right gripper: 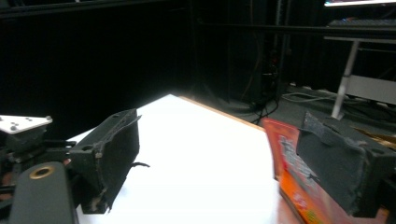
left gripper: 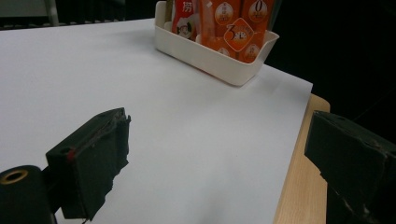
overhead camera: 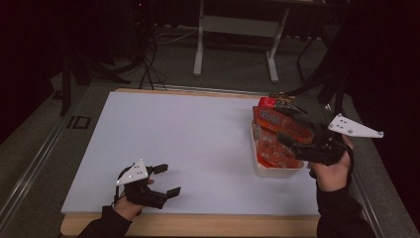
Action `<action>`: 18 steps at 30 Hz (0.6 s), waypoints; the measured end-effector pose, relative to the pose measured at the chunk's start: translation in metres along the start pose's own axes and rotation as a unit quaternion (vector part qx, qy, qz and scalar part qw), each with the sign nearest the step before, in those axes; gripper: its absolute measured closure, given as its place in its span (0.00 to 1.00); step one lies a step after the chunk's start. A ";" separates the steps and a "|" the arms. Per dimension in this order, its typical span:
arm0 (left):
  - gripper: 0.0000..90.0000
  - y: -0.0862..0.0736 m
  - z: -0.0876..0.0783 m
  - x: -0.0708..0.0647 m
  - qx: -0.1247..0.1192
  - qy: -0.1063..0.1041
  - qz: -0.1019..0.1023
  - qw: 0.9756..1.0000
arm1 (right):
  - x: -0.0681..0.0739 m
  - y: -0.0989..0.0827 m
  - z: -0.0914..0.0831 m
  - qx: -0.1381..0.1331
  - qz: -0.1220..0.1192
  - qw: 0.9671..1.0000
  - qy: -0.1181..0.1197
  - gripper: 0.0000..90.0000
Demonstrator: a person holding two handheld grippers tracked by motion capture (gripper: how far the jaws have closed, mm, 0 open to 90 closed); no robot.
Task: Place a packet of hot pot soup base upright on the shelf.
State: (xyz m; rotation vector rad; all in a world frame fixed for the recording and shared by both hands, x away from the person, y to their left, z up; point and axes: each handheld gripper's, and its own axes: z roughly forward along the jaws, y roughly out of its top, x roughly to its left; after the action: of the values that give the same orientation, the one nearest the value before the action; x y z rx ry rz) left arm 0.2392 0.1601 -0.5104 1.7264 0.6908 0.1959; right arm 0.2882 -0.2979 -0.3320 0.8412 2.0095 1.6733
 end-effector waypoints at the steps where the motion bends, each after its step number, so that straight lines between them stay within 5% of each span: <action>1: 0.07 0.000 0.000 0.000 0.000 0.001 0.000 1.000 | 0.003 0.000 0.002 0.004 -0.002 1.000 0.007 0.14; 8: 0.07 0.000 -0.001 0.001 -0.004 0.002 -0.001 1.000 | 0.019 -0.006 0.011 0.009 -0.010 0.999 0.045 0.16; 18: 0.07 0.000 -0.002 0.001 -0.005 0.003 -0.001 1.000 | 0.035 -0.024 0.029 0.032 -0.021 0.998 0.059 0.15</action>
State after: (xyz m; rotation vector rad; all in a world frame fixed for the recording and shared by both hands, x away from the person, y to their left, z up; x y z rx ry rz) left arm 0.2392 0.1624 -0.5099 1.7168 0.6959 0.2029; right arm 0.2762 -0.2556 -0.3592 0.7309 2.1544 1.6791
